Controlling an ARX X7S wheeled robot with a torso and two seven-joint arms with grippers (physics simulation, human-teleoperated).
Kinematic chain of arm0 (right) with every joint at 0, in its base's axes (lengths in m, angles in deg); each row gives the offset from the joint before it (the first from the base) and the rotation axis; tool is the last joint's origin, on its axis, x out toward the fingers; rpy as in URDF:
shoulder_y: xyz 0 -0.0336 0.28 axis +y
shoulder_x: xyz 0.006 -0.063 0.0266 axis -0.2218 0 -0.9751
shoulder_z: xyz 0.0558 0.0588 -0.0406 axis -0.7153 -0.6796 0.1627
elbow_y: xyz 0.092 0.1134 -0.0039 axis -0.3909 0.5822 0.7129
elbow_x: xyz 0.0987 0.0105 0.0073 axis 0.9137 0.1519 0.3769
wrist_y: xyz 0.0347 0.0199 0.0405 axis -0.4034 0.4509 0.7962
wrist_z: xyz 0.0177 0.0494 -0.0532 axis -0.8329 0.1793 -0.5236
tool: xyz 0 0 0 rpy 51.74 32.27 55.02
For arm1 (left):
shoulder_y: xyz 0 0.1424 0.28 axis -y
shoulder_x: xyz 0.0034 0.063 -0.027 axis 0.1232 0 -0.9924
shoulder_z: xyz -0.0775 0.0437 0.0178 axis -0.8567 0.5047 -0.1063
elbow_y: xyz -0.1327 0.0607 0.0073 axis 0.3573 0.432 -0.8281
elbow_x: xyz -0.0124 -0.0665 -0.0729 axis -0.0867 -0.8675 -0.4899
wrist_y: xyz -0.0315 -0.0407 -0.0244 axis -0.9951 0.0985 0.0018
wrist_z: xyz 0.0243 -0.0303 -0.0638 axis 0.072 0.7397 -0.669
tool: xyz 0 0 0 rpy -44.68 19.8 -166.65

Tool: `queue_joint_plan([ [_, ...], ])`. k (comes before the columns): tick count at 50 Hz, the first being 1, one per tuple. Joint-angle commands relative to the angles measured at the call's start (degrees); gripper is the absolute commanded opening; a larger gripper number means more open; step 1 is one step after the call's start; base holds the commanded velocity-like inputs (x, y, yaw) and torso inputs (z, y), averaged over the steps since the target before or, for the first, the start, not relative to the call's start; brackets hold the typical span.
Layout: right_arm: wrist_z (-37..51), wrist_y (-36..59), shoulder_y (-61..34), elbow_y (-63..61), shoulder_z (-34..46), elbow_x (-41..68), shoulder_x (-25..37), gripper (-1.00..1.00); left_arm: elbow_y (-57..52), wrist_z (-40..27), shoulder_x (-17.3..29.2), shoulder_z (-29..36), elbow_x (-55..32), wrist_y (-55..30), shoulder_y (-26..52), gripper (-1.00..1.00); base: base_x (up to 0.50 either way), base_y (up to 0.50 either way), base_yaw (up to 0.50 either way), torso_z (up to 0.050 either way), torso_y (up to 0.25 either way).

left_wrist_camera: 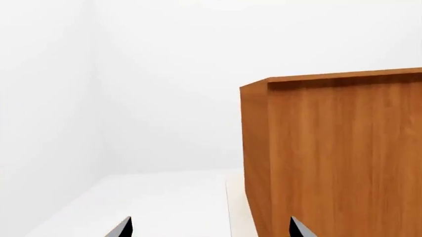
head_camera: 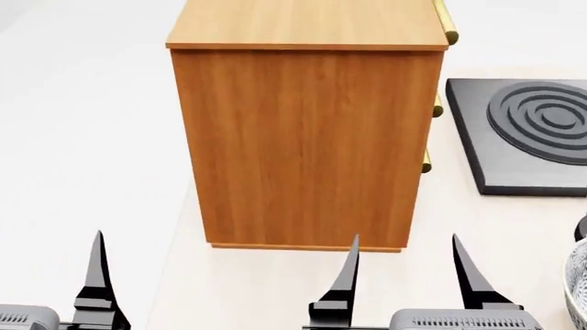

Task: Put the bowl on the top of the cabinet.

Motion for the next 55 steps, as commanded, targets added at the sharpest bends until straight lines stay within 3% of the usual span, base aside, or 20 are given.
queue_joint_plan([
  [1, 0.2, 0.9, -0.1, -0.5, 0.2, 0.4, 0.7, 1.0, -0.3, -0.4, 0.2, 0.5, -0.2, -0.3, 0.2, 1.0, 0.5, 0.0, 0.0, 0.0, 0.0],
  [9, 1.6, 0.6, 0.0, -0.3, -0.1, -0.3, 0.7, 1.0, 0.0, -0.5, 0.5, 0.7, -0.3, 0.3, 0.0, 1.0, 0.5, 0.0, 0.0, 0.0, 0.0],
  [40, 3.4, -1.1, 0.6, 0.8, 0.5, -0.8, 1.4, 1.0, 0.7, -1.3, 1.1, 1.4, -0.8, 1.0, 0.1, 1.0, 0.1, 0.0, 0.0, 0.0, 0.0],
  [53, 7.6, 5.5, -0.2, -0.4, 0.9, -5.7, 1.8, 1.0, 1.6, -1.5, 1.3, 1.8, -0.9, 1.2, 0.3, 1.0, 0.0, 0.0, 0.0, 0.0, 0.0],
  [55, 7.3, 10.6, -0.7, -3.0, 0.6, -6.0, 2.9, 1.0, 1.9, -1.5, 1.3, 1.7, -1.1, 1.1, 0.5, 1.0, 0.0, 0.0, 0.0, 0.0, 0.0],
])
